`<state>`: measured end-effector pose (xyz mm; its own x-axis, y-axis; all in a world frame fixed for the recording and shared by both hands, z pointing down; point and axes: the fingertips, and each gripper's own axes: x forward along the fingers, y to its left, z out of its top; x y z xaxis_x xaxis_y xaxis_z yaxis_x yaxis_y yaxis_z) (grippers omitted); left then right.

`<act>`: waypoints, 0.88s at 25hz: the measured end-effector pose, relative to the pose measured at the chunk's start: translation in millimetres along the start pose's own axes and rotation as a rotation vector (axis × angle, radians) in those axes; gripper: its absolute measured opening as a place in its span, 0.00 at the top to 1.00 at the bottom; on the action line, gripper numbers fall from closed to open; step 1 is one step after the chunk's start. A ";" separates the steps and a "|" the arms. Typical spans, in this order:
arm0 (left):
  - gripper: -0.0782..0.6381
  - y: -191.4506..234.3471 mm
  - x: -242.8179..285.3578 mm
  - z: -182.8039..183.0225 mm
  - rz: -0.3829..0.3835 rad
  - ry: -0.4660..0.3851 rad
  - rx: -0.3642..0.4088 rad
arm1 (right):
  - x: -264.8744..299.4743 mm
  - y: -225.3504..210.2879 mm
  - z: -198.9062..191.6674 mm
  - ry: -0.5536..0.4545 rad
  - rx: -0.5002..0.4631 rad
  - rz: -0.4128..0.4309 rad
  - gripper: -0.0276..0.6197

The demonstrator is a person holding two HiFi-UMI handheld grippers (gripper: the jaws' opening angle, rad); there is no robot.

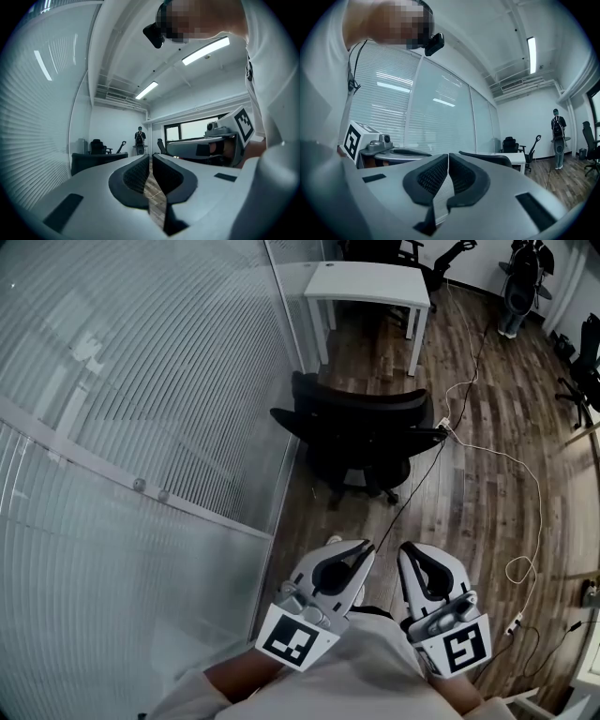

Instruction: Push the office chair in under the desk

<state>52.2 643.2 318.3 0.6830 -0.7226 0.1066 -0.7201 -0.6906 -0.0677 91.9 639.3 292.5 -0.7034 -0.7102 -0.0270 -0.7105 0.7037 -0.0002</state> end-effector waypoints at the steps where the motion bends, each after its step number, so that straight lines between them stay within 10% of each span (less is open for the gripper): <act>1: 0.83 2.1 1.1 -0.1 -0.003 0.004 0.011 | 2.4 -1.5 0.0 -0.001 0.002 -0.001 0.91; 22: 0.82 86.4 49.2 -22.3 0.000 0.028 0.065 | 68.8 -54.8 -25.1 0.044 -0.046 -0.031 0.91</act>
<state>20.9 548.7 339.9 0.6784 -0.7224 0.1342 -0.7103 -0.6915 -0.1315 82.0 551.5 315.8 -0.6803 -0.7328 0.0159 -0.7316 0.6802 0.0452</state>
